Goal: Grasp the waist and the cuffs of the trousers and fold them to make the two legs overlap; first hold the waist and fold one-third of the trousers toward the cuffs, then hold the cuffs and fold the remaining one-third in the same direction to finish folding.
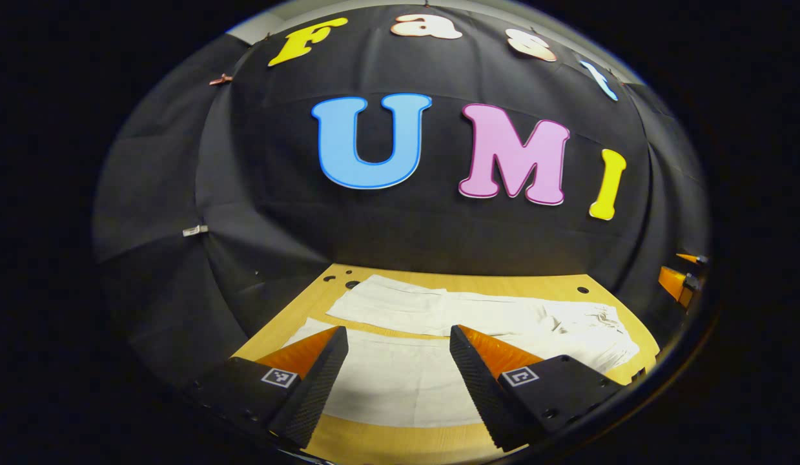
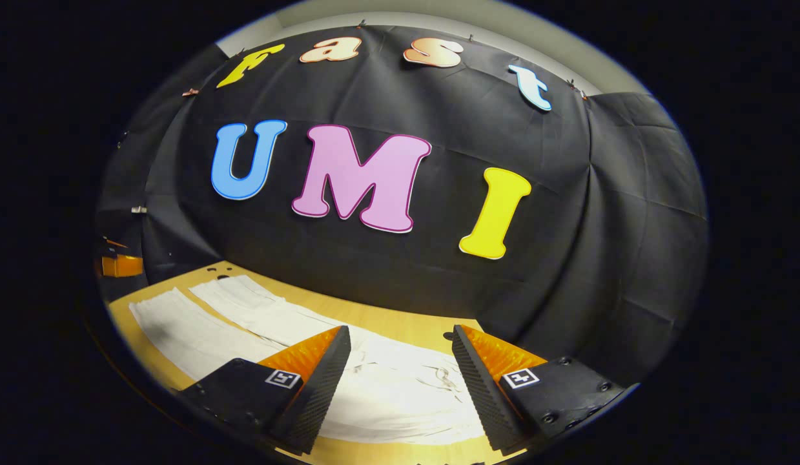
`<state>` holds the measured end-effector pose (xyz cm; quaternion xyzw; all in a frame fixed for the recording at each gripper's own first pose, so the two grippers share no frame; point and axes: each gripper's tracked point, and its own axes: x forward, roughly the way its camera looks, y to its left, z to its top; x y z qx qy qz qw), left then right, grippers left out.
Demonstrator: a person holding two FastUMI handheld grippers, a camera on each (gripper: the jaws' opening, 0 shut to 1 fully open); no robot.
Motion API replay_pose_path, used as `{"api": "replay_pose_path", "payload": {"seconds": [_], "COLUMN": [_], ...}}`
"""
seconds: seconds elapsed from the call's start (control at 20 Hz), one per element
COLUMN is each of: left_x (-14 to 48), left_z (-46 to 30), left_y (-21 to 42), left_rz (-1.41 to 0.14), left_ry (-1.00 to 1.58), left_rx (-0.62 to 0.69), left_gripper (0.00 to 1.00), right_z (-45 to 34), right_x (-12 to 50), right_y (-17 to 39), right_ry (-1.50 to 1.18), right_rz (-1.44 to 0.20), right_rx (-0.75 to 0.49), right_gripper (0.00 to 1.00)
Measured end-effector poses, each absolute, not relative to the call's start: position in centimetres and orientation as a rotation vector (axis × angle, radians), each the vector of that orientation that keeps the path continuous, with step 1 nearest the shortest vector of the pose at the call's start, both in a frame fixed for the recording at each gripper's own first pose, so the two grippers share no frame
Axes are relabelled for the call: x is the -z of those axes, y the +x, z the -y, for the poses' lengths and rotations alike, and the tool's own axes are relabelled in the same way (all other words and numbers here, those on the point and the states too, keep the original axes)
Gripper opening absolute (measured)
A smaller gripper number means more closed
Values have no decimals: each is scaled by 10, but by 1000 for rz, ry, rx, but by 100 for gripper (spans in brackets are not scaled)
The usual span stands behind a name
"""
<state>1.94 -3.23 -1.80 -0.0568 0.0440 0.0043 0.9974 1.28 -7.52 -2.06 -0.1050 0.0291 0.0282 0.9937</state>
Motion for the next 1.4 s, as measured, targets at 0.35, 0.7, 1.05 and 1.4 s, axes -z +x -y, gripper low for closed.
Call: {"api": "replay_pose_path", "payload": {"seconds": [0.35, 0.7, 1.05, 1.4], "left_x": [40, 58, 85, 92], "left_z": [1, -13, -5, 19], "left_y": [16, 6, -2, 2], "left_rz": [-126, -158, -232, -269], "left_ry": [-81, -19, 9, 45], "left_rx": [-95, -135, -146, -119], "left_gripper": [99, 99, 99, 99], "right_z": [121, 151, 193, 197], "right_x": [53, 94, 167, 224], "right_y": [40, 64, 70, 43], "right_ry": [-407, -625, -831, -985], "right_rz": [-125, -217, -405, -527], "right_rx": [-74, -210, -329, -602], "right_gripper": [97, 97, 97, 97]}}
